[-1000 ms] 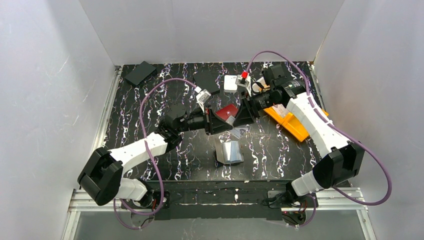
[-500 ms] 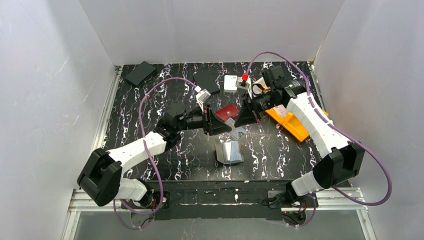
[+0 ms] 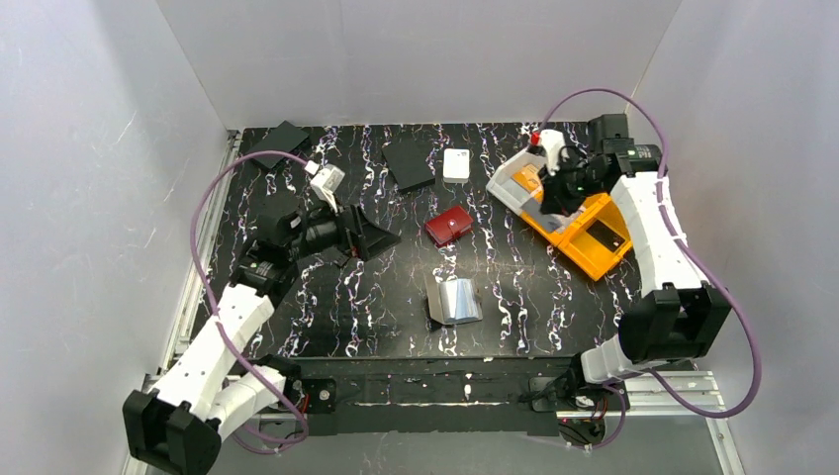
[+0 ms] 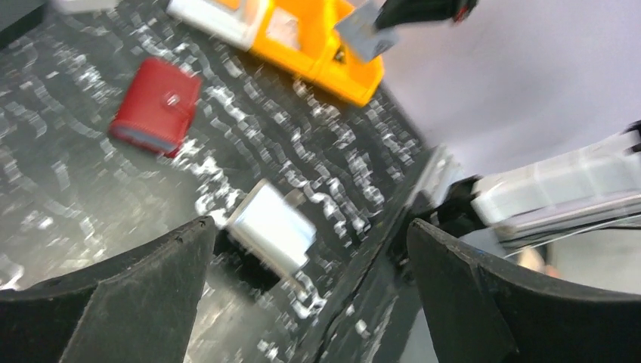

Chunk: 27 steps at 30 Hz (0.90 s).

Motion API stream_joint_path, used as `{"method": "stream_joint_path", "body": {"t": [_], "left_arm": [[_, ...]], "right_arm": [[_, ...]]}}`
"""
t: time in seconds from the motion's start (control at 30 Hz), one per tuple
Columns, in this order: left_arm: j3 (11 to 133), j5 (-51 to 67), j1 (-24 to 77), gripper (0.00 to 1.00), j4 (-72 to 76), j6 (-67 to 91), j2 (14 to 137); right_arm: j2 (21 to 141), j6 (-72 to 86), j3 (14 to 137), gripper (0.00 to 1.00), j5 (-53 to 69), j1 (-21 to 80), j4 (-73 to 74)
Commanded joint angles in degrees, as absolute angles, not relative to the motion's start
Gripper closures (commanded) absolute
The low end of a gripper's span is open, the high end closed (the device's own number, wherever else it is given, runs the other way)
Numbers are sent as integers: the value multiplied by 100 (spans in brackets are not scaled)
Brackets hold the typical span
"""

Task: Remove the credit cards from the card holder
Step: Place the credit card in the storage box.

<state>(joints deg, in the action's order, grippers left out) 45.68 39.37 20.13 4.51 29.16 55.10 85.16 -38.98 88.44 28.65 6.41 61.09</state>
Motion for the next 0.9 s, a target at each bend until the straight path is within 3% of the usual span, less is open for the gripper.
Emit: {"method": "stream_joint_path", "body": {"t": [0.0, 0.27, 0.4, 0.87], "left_arm": [[4939, 2912, 2000, 2, -2433, 772, 5130], [3544, 2055, 1995, 2, -2105, -174, 4174], [3608, 1911, 1999, 2, -2100, -328, 3987], [3660, 1867, 1998, 1, -2193, -334, 4072]], "right_arm": [[9057, -4850, 9345, 99, 1167, 204, 5870], [10581, -4806, 10782, 99, 848, 79, 5931], [11196, -4634, 11263, 99, 796, 35, 6036], [11536, -4355, 10933, 99, 1026, -130, 5829]]}}
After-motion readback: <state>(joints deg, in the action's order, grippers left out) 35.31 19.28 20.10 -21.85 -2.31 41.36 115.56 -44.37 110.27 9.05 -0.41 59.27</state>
